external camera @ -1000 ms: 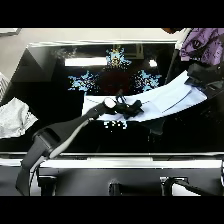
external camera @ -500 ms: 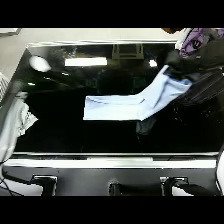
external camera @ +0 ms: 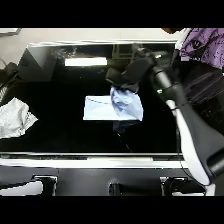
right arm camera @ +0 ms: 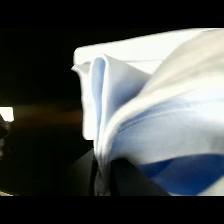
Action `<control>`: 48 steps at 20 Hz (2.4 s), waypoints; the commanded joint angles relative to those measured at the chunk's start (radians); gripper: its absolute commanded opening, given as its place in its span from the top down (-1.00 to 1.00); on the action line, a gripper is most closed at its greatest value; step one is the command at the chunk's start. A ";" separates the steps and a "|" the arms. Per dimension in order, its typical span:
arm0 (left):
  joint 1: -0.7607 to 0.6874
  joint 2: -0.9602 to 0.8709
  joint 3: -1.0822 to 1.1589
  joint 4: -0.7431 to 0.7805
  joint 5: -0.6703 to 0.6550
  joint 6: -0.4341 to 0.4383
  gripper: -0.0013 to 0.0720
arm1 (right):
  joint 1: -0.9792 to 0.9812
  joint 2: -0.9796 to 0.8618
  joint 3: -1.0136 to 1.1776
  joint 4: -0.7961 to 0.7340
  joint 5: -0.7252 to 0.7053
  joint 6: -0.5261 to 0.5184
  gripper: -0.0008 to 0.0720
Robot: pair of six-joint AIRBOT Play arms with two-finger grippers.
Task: Fold the clothes and pants, and hang the long-sleeved shirts on hangers.
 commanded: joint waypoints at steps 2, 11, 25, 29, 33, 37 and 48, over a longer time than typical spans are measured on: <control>0.058 0.014 0.000 0.009 -0.028 0.011 0.91 | 0.089 -0.109 0.001 0.035 0.145 0.058 0.88; 0.059 0.011 -0.002 0.010 -0.027 0.011 0.91 | 0.114 -0.240 0.001 0.173 0.313 0.004 0.61; 0.058 0.011 -0.002 0.009 -0.019 0.011 0.91 | -0.167 -0.026 0.095 0.320 0.053 -0.336 -0.32; 0.058 0.011 -0.002 0.009 -0.019 0.011 0.91 | -0.489 -0.040 0.088 0.319 -0.175 -0.517 -0.32; 0.058 0.011 -0.002 0.009 -0.019 0.011 0.91 | -0.709 -0.184 0.072 0.407 -0.314 -0.639 -0.34; 0.058 0.011 -0.002 0.010 -0.019 0.011 0.91 | -0.697 -0.325 -0.045 0.499 -0.321 -0.740 -0.36; 0.058 0.011 -0.002 0.010 -0.018 0.012 0.91 | -0.460 -0.466 -0.113 0.525 -0.214 -0.796 -0.30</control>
